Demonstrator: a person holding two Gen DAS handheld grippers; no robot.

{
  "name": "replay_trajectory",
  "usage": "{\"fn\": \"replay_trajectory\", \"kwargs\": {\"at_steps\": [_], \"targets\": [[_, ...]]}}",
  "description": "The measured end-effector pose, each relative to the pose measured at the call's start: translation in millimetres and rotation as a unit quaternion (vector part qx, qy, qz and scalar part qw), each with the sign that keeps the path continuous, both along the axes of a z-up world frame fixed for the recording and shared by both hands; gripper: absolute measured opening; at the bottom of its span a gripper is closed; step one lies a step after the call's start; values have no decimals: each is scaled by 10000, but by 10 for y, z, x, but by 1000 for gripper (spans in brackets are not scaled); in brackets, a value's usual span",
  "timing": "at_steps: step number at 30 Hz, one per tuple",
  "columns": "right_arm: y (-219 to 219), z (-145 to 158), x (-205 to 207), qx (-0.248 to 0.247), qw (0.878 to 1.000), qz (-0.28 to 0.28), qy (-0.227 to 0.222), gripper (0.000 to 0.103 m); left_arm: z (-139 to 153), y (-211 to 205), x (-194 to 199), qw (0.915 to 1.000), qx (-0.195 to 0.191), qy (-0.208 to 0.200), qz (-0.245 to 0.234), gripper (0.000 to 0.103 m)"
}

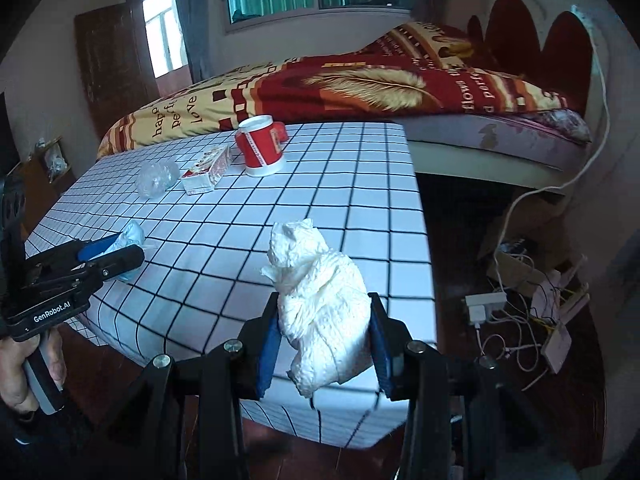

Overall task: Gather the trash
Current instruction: 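Carry the white tissue and light-blue cloth over the black bin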

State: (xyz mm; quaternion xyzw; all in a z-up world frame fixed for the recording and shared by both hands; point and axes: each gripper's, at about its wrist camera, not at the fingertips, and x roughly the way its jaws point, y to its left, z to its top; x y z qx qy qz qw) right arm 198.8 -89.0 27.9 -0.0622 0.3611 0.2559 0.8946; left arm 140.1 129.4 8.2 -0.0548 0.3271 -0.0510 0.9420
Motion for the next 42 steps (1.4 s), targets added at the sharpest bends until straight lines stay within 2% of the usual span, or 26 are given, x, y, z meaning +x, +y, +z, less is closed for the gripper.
{"fn": "replay_trajectory", "kwargs": {"at_steps": [18,42], "targets": [[-1044,-36,-316,200,9960,-875,11,42,51,-1021,-33,9959,91,-48,-900,42],[-2197,-281,-649,199,9821,-1857,244,43,-49,-2096,-16,9805,94,92,-1959,42]]}}
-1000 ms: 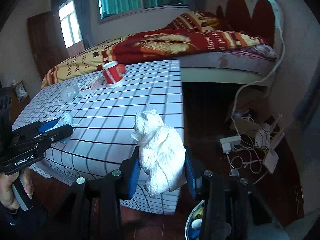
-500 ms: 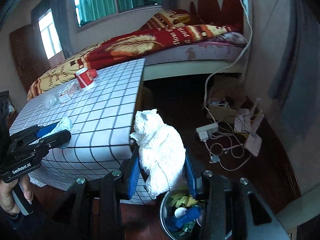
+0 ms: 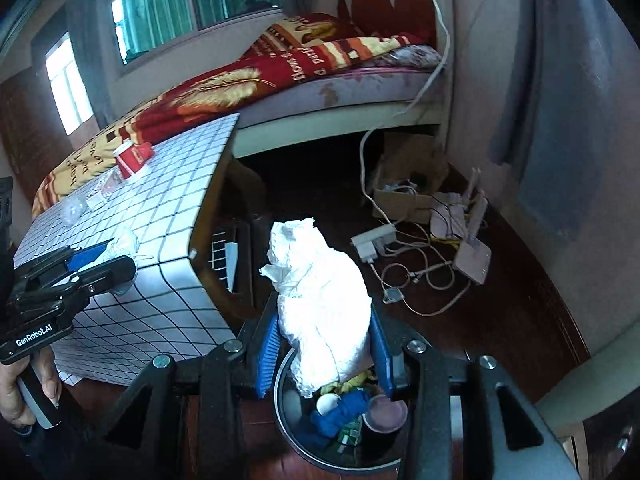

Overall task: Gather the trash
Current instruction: 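Carry the white tissue and light-blue cloth over the black bin, then open both tools to drop the tissue and cloth into the bin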

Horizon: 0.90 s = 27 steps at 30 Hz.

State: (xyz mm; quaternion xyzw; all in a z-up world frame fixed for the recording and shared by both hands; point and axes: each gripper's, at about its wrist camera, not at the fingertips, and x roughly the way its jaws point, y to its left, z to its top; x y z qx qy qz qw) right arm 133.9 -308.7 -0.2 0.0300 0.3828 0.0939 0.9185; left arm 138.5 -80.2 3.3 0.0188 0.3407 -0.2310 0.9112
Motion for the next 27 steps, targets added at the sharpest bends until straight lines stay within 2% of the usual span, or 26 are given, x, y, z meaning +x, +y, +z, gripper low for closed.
{"fn": "replay_trajectory", "kwargs": {"at_steps": [15,22,27], "targets": [[-517,-316,-273,-38,9988,-393,290,43,-322,-641,-67,9972,83,374,-640,42],[-610,-561,-320,-50,9978,-369,552,43,-611,-870,-50,9927,108,758,-932,42],[-565,-811,-312,-306,9962,-146,803,43,-850,-989,11,9874,113,1134,-1093,42]]}}
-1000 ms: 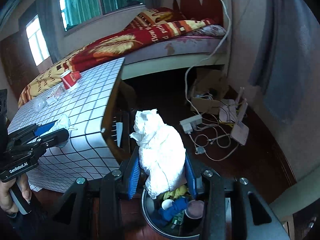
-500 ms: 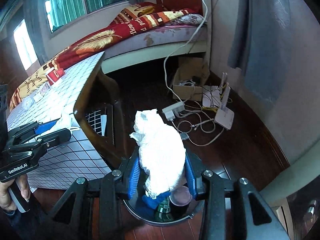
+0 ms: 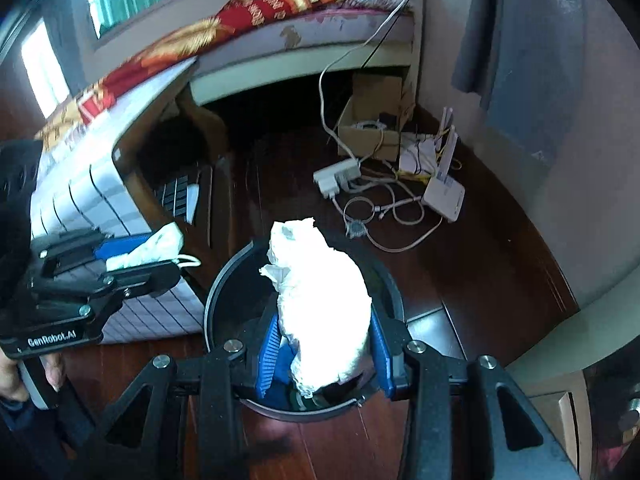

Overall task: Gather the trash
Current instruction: 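Open both tools to drop the tissue and cloth into the bin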

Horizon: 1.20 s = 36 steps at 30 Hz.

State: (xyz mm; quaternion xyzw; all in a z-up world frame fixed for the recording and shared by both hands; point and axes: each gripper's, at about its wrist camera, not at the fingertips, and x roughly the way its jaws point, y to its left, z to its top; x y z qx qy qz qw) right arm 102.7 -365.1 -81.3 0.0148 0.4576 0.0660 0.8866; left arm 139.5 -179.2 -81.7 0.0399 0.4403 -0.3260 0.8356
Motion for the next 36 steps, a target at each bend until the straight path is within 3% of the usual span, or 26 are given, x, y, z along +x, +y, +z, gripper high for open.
{"fn": "replay_trajectory", "kwargs": {"at_steps": [6,9,11,12,13,14,15,18,20,21,36], "targets": [[2,-343,45,-122,9991,201,344,43,-279,-128,38,9991,72,383,-159,43],[4,-558,108,-138,9979,321,537,43,-417,-184,95,9979,48,612,-203,48],[39,-669,141,-218,9971,419,599,43,-525,-214,160,9958,-25,892,-210,66],[68,-728,156,-282,9966,505,595,47,-589,-221,193,9947,-33,1013,-173,84],[94,-785,167,-395,9959,572,578,64,-646,-212,221,9942,0,1071,-78,98],[113,-856,176,-579,9949,567,601,77,-674,-193,241,9941,34,1088,-1,103],[114,-936,185,-765,9937,509,649,86,-709,-142,263,9938,110,1093,189,103],[64,-1051,216,-865,9920,434,809,87,-746,-20,281,9934,185,1042,448,103],[24,-1063,235,-853,9921,335,856,94,-752,41,268,9937,331,924,534,103],[1,-1064,243,-824,9922,264,893,103,-749,64,256,9939,389,864,560,103],[45,-840,258,-738,9952,94,640,103,-575,146,175,9955,536,479,618,103]]}}
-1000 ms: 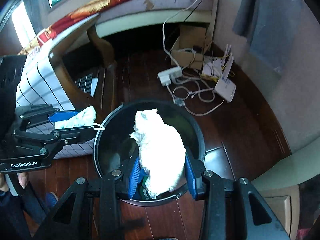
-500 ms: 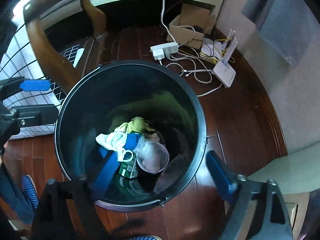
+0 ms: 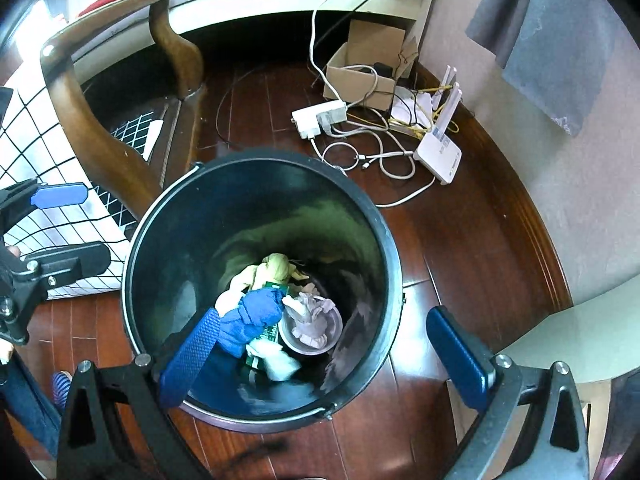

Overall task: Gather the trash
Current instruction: 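Open both tools to drop the tissue and cloth into the bin, then move both tools back to the table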

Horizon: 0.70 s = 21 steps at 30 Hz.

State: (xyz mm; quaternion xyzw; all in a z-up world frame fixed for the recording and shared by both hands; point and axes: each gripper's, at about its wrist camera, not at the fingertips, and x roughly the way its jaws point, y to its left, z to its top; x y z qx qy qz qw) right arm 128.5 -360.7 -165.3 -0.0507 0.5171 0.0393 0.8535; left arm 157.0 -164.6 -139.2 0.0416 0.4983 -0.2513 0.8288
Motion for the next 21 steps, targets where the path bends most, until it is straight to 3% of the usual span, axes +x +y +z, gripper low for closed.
{"fn": "replay_trajectory", "kwargs": {"at_steps": [21], "targets": [[240,679,-200,198,9968,186,-751,103,550,254,-241,9972,-9,-669,329,103]]}}
